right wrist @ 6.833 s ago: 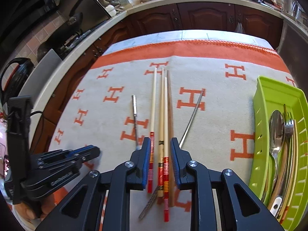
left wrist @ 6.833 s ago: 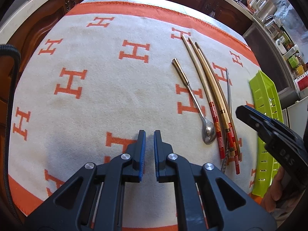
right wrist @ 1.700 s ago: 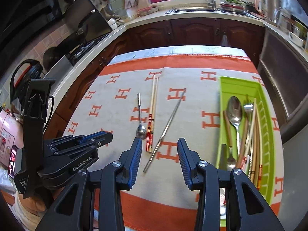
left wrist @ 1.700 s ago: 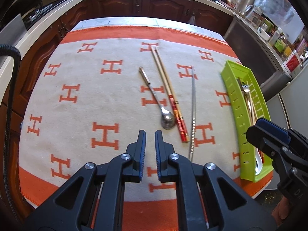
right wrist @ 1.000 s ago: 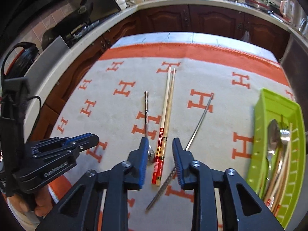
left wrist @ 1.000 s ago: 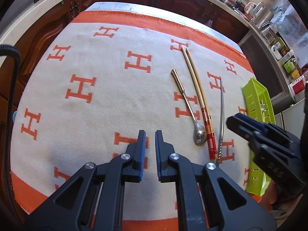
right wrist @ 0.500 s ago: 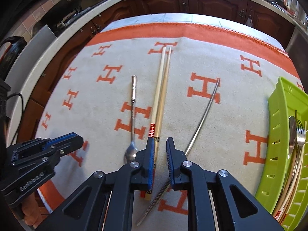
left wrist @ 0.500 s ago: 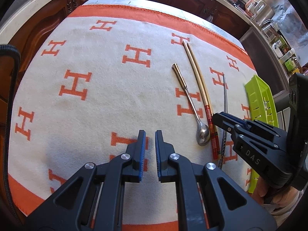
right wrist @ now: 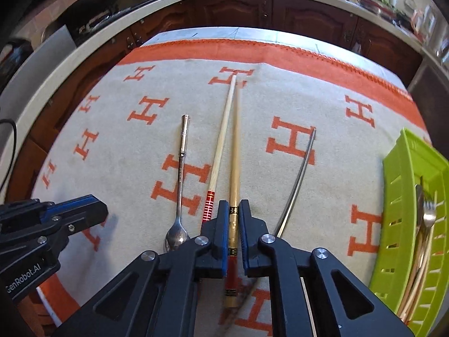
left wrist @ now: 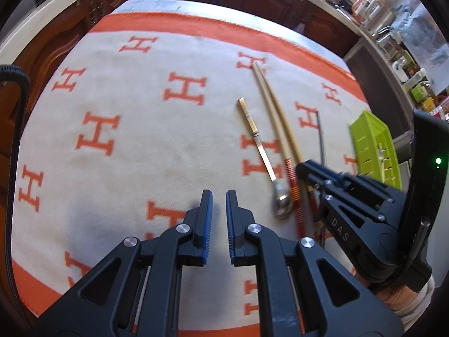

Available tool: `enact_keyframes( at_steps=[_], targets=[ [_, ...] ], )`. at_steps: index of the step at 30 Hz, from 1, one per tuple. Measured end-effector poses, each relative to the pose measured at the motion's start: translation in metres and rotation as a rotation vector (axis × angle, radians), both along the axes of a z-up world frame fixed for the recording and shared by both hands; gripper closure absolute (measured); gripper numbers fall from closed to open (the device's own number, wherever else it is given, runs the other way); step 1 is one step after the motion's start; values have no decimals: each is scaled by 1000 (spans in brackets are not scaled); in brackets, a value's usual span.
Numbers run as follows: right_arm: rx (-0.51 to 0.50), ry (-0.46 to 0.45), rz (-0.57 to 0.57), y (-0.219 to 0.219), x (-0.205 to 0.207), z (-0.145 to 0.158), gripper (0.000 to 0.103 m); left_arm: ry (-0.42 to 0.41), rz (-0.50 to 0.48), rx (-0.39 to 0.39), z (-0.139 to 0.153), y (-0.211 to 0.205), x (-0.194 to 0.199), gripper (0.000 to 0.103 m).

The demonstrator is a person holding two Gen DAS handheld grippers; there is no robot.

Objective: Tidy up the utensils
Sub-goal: 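Grasp a wooden chopstick with the right tool while left tool grasps another chopstick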

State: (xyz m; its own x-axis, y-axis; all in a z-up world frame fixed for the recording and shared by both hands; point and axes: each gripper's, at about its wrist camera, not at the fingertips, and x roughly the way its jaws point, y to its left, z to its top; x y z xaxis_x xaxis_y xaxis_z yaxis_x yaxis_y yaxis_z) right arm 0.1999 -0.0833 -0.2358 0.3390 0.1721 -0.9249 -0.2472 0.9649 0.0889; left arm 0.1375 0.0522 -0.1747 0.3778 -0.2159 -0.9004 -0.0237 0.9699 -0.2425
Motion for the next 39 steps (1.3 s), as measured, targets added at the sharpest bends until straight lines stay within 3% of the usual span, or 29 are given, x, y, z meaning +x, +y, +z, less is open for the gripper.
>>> enact_keyframes(
  at_steps=[8, 13, 19, 24, 28, 30, 32, 39],
  targets=[
    [172, 26, -115, -41, -4, 15, 97, -16, -29, -76, 16, -24, 28, 96],
    [222, 3, -151, -62, -14, 32, 97, 42, -19, -132, 9, -41, 54, 96],
    [253, -14, -180, -83, -23, 43, 97, 97, -2, -133, -7, -60, 74, 96],
    [290, -12, -201, -98, -33, 48, 97, 105, -15, -97, -14, -77, 81, 96],
    [305, -33, -200, -102, -39, 57, 97, 100, -24, -25, -21, -90, 87, 96],
    [310, -42, -199, -103, -42, 62, 97, 91, -31, 17, -21, -96, 87, 91],
    [313, -54, -197, -105, -46, 68, 97, 106, -37, 47, -25, -102, 87, 76],
    [318, -76, -204, -110, -57, 79, 97, 58, -58, 135, -27, -118, 80, 73]
  ],
)
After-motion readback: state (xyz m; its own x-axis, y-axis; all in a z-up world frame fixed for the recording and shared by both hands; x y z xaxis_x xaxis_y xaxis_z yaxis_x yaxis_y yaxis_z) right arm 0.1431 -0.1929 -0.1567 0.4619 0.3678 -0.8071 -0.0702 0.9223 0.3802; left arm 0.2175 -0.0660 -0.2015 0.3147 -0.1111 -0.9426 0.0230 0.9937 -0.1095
